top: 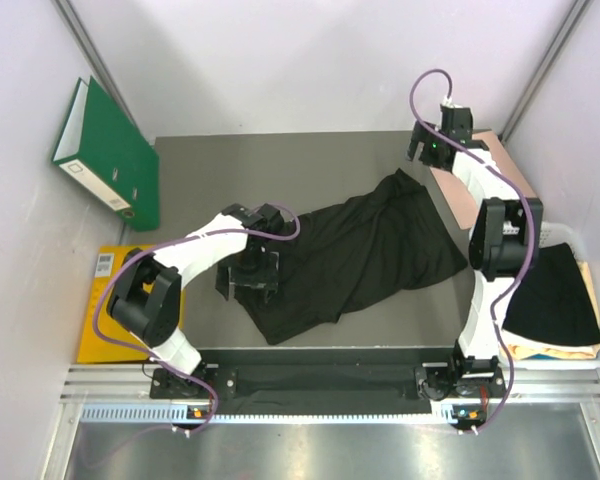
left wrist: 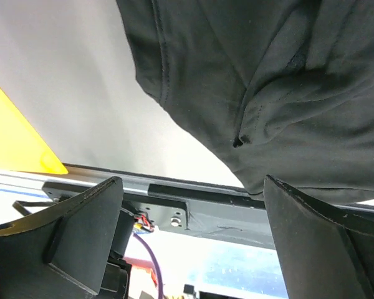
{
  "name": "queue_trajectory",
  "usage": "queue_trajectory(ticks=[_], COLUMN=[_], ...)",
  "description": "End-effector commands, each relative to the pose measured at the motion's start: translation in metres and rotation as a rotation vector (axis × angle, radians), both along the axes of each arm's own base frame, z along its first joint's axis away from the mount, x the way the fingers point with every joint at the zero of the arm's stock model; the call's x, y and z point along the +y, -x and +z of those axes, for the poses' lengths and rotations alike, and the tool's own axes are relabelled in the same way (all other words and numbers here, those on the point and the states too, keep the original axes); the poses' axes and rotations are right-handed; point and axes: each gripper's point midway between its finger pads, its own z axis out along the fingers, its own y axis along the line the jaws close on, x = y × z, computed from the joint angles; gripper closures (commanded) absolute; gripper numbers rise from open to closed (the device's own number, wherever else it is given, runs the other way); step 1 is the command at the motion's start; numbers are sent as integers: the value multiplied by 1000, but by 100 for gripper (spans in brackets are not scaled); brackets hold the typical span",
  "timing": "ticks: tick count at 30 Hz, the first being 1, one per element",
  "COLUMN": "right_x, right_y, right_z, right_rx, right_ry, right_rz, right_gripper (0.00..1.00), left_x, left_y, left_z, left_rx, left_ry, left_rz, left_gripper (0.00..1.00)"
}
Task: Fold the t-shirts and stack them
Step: Fold the flattened tshirt in 1/3 of the way
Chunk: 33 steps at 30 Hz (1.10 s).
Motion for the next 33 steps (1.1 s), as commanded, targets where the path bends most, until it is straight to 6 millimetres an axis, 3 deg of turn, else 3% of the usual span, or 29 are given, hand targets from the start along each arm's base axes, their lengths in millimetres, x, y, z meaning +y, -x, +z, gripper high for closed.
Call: queue_trajectory(ticks=[1, 2, 3, 4, 6, 13, 16, 19, 20, 23, 24, 26, 27, 29, 30, 32, 33], right_x=[31, 38, 43, 46, 51, 46, 49, 46, 47, 43, 42, 39, 37, 34, 35, 34, 33], right_y=[-42, -46, -51, -58, -63, -65, -63, -60, -59, -55, -55, -50, -50, -46, -43, -36, -29], right_z=[3, 0, -18, -11, -29, -50, -62, -77, -80, -83, -69, -65, -40, -25, 1, 13, 28], right_rx=[-31, -21, 12, -2, 28, 59, 85, 117, 123, 134, 110, 88, 42, -2, -50, -72, -94], right_ry=[-169, -200, -210, -218, -224, -198, -196, -180, -175, -150, -138, -114, -104, -87, -83, -74, -73], right_rz=[74, 83, 87, 86, 86, 51, 52, 34, 36, 38, 41, 49, 53, 70, 82, 96, 102], right_gripper=[16, 21, 22, 22, 23, 26, 42, 74, 92, 100, 100, 100, 100, 100, 100, 100, 100], left_x=[0, -4, -5, -7, -11, -13, -13, -13, -13, -10, -10, -9, -9, -10, -10, -10, -10], left_y=[-20, -25, -28, -30, -36, -47, -49, -51, -51, -52, -52, -52, -52, -53, -53, -55, -56], left_z=[20, 22, 22, 20, 23, 32, 34, 36, 37, 37, 37, 37, 36, 35, 33, 31, 29], left_rx=[-99, -111, -113, -106, -124, -167, -177, -187, -189, -195, -196, -197, -197, -199, -195, -191, -186], left_ry=[-15, -9, -8, -11, -5, 4, 2, -2, -4, -22, -26, -29, -31, -33, -38, -42, -48], left_rz=[-3, 1, 8, 11, 7, 9, 15, 24, 29, 42, 45, 53, 55, 59, 59, 63, 64], left_gripper=[1, 1, 1, 1, 1, 1, 1, 1, 1, 1, 1, 1, 1, 1, 1, 1, 1])
